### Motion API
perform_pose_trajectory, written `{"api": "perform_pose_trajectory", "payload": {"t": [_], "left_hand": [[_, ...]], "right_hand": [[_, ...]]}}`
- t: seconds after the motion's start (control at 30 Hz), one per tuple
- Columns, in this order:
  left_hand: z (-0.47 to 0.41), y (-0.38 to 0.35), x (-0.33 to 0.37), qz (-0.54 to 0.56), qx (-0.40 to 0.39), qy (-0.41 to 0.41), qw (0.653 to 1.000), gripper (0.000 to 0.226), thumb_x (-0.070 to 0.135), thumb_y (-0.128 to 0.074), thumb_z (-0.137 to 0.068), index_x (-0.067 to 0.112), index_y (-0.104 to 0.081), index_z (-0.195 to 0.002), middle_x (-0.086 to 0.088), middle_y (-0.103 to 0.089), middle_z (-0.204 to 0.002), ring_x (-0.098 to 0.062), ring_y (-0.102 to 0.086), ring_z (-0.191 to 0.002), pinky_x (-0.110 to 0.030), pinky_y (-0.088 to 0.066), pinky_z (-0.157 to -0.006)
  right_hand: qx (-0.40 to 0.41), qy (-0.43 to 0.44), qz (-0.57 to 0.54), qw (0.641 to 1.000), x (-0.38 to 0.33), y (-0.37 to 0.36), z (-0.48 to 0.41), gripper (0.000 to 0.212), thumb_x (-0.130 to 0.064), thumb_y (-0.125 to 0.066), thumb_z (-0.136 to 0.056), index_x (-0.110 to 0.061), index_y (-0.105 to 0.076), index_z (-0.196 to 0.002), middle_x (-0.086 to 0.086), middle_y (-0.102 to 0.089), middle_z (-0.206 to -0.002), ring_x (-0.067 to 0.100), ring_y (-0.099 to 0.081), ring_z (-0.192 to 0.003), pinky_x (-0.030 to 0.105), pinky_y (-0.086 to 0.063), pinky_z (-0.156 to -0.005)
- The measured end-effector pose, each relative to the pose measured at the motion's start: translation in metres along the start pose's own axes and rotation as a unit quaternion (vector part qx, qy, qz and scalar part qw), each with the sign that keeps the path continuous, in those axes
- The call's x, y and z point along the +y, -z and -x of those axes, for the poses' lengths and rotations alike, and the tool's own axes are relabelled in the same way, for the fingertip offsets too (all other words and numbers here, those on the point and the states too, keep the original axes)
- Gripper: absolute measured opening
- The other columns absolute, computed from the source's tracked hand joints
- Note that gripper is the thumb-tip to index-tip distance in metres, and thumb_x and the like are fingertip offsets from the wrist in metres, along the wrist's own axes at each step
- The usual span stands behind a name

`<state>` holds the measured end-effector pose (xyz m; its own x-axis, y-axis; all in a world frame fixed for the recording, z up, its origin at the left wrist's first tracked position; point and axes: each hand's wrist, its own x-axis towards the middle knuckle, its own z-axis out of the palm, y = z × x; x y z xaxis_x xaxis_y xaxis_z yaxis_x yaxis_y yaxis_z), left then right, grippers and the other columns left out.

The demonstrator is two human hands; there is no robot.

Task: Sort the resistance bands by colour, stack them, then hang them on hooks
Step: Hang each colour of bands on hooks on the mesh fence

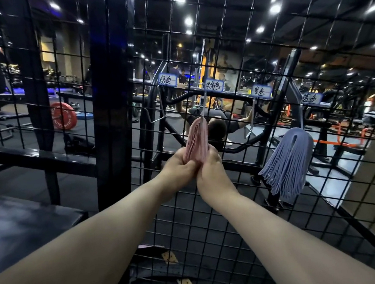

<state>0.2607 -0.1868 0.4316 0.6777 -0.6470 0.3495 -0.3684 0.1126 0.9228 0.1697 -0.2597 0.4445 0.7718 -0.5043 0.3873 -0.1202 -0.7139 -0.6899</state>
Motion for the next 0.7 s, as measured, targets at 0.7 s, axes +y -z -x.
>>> {"api": "perform_pose_trajectory", "payload": {"t": [0.7], "left_hand": [[0.016, -0.007, 0.002, 0.006, 0.041, -0.014, 0.999, 0.041, 0.001, -0.061, -0.082, 0.036, -0.060, -0.103, -0.008, -0.070, -0.096, -0.028, -0.066, -0.088, -0.042, -0.058, -0.074]], "right_hand": [[0.066, 0.007, 0.084, 0.994, 0.022, -0.007, 0.010, 0.015, -0.022, -0.044, -0.100, -0.019, -0.051, -0.114, 0.006, -0.064, -0.101, 0.030, -0.063, -0.092, 0.037, -0.051, -0.074]]}}
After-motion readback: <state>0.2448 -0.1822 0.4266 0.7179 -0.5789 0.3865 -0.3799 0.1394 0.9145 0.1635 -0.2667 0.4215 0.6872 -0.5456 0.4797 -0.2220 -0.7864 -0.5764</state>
